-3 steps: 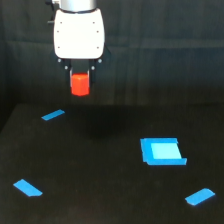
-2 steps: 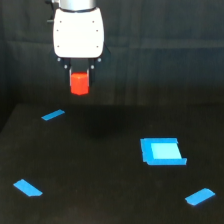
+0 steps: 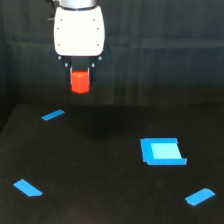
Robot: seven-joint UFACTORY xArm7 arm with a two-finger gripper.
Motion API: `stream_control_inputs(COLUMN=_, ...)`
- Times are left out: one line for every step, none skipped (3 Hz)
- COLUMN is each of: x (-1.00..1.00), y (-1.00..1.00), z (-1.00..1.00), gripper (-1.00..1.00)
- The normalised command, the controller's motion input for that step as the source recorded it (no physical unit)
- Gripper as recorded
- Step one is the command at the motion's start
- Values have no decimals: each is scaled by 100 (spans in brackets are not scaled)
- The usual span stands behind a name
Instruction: Pick up the red object from the table
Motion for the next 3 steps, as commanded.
stream_control_inputs(x=2, y=9, z=5, gripper=-100)
stream_control_inputs(x=-10, y=11, z=8, gripper=-96)
stream_control_inputs(x=-3, y=6, z=8, gripper=-98)
